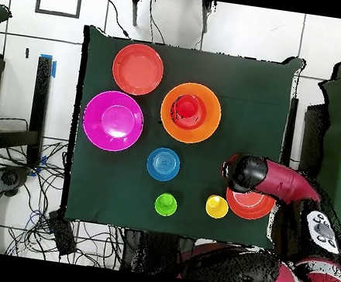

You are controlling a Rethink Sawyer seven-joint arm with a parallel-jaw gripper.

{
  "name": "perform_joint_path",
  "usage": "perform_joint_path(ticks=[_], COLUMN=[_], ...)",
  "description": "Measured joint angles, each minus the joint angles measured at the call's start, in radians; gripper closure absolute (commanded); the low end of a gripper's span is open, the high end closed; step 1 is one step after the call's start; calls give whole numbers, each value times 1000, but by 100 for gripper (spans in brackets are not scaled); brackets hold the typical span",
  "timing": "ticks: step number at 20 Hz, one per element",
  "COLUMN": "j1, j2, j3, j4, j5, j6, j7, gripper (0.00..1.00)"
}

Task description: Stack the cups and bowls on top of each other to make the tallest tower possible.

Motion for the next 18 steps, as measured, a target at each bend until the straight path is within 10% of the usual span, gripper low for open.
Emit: perform_joint_path(ticks=[18], j1=[24], j2=[20], j3=[-62], j4=[0], j5=[-3], j6=[-9], j7=[0], gripper=[0])
